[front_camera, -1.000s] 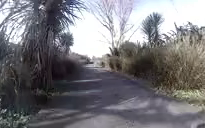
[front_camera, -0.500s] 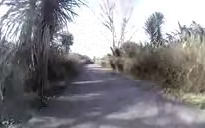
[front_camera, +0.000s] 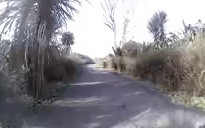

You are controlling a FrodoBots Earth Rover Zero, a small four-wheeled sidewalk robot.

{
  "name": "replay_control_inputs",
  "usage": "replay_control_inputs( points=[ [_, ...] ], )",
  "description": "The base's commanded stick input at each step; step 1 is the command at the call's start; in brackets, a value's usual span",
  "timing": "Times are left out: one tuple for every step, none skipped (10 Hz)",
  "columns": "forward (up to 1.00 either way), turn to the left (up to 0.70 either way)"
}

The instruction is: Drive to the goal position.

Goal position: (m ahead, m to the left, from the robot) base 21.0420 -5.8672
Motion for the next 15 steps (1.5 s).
replay_control_inputs(
  points=[
    [0.45,0.0],
    [0.45,0.0],
    [0.45,0.0],
    [0.45,0.0],
    [0.45,0.0],
    [0.45,0.0],
    [0.45,0.0],
    [0.45,0.0],
    [0.45,0.0],
    [0.45,0.0],
    [0.45,0.0],
    [0.45,0.0],
    [0.45,0.0],
    [0.45,0.0],
    [0.45,0.0]
  ],
)
